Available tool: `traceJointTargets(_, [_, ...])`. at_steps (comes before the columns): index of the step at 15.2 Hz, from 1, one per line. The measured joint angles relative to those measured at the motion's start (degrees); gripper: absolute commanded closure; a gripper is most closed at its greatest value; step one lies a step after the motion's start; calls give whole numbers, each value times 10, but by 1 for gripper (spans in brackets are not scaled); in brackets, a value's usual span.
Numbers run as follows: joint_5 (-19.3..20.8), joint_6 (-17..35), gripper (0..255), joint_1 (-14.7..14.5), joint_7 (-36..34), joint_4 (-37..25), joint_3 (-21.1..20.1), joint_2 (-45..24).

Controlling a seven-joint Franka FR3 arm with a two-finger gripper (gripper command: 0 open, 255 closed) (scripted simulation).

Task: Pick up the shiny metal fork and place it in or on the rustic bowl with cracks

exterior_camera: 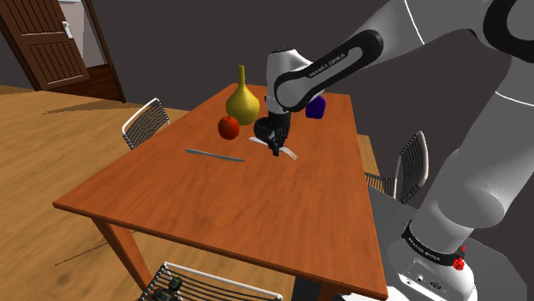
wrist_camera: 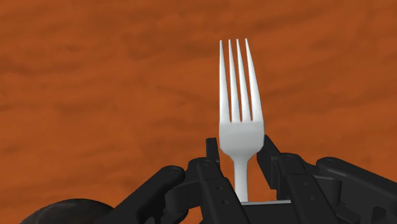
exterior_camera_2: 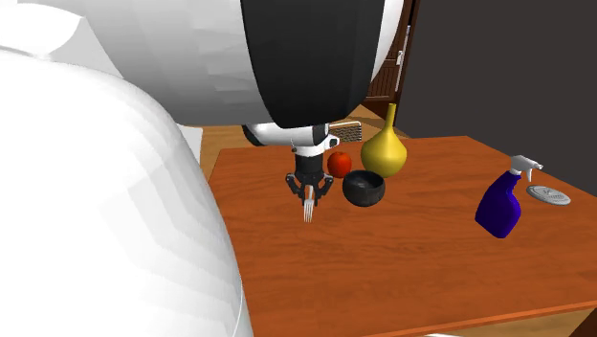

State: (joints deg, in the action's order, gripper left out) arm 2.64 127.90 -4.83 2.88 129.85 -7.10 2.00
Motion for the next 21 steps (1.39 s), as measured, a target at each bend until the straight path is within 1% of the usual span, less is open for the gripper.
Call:
traceJointTargets(18, [-11,-135,255,0,12,-80,2,56])
traceJointTargets(21, [-6,-138,255,10,31,-115,13,24])
